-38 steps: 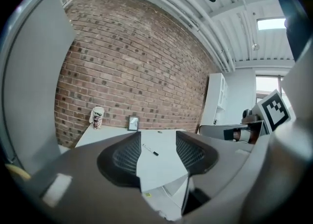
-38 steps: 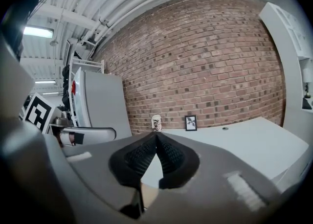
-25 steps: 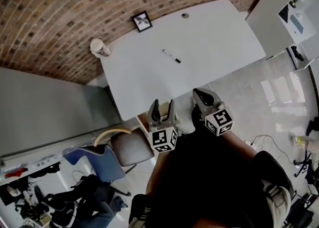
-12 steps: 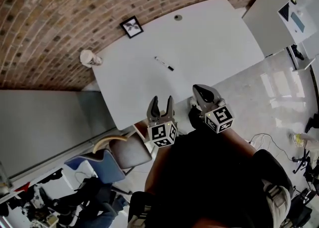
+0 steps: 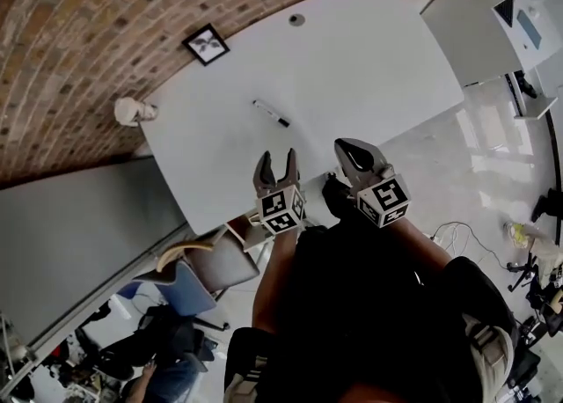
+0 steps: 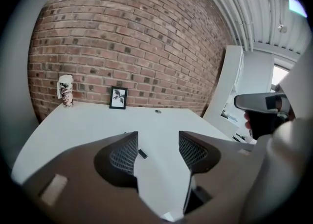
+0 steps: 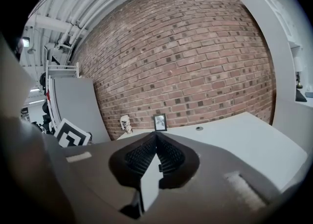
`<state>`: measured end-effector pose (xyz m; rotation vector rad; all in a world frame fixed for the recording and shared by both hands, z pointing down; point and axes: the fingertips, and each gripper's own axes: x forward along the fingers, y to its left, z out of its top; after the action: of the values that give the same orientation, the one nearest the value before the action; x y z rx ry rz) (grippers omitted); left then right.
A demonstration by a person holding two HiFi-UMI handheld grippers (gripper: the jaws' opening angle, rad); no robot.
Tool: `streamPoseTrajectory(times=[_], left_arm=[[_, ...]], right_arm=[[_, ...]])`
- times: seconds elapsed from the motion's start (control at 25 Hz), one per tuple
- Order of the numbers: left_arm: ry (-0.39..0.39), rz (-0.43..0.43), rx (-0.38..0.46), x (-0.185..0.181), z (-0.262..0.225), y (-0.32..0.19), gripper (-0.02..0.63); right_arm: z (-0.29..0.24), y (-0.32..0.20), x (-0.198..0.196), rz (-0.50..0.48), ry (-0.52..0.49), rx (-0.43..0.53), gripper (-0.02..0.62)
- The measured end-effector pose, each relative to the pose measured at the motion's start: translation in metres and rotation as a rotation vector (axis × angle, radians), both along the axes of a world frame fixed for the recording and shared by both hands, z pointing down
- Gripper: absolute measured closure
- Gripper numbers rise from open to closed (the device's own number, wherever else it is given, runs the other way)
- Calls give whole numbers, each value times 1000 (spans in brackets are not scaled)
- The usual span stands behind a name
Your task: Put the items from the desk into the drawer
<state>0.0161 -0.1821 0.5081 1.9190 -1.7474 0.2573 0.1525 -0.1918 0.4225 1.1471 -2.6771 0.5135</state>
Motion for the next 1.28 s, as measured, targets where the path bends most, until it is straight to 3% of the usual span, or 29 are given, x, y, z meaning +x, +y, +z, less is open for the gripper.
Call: streamPoseTrajectory(times=[0.6,0.96,1.28], left_arm=[[-52,-89,-245,-6,123,-85,325],[-79,-164,-395,-24,181,-105,334],[-154,-183,-416,-26,189,-105,379]], right_arm=[[33,-60,19,-35,19,-87,592],[48,-75,25,-41,30,-129,592],[51,-79,28,-50,30,-136,592]])
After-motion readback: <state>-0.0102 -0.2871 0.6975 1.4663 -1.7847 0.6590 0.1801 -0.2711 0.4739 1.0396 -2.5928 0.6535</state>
